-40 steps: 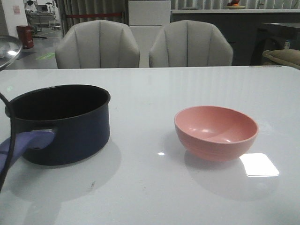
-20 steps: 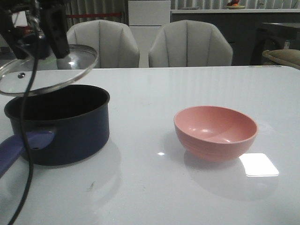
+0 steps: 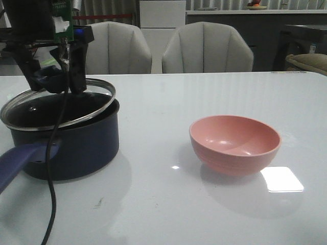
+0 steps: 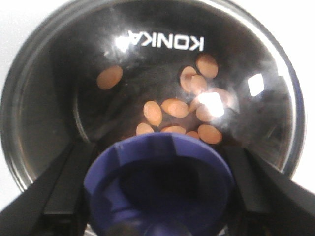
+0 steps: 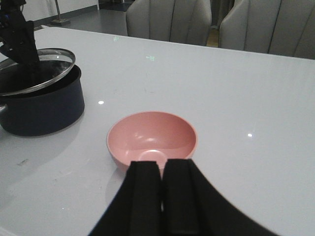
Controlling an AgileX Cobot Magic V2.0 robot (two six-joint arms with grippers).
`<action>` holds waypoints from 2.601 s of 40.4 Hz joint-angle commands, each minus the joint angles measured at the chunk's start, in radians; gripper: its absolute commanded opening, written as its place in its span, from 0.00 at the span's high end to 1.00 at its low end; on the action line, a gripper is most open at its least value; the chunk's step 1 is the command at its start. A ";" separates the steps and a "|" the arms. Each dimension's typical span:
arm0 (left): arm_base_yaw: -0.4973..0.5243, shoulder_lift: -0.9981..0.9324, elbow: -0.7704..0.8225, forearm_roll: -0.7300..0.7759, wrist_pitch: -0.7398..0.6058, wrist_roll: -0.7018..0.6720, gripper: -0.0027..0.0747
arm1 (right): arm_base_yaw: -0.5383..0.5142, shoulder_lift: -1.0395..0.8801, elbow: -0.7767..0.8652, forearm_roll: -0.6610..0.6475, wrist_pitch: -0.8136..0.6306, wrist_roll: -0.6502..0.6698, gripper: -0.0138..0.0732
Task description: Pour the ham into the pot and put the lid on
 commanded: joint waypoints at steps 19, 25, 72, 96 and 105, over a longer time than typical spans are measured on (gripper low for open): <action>-0.004 -0.013 -0.035 -0.009 -0.036 0.000 0.26 | 0.001 0.008 -0.030 -0.004 -0.084 -0.007 0.67; -0.004 -0.013 -0.045 -0.010 -0.030 0.000 0.23 | 0.001 0.008 -0.030 -0.004 -0.084 -0.007 0.67; -0.049 -0.570 0.229 -0.033 -0.223 0.009 0.24 | 0.001 0.008 -0.030 -0.004 -0.084 -0.007 0.67; -0.049 -1.242 0.870 0.014 -0.642 0.027 0.24 | 0.001 0.008 -0.030 -0.004 -0.084 -0.007 0.67; -0.049 -1.539 1.073 0.001 -0.774 0.027 0.24 | 0.001 0.008 -0.030 -0.004 -0.084 -0.007 0.67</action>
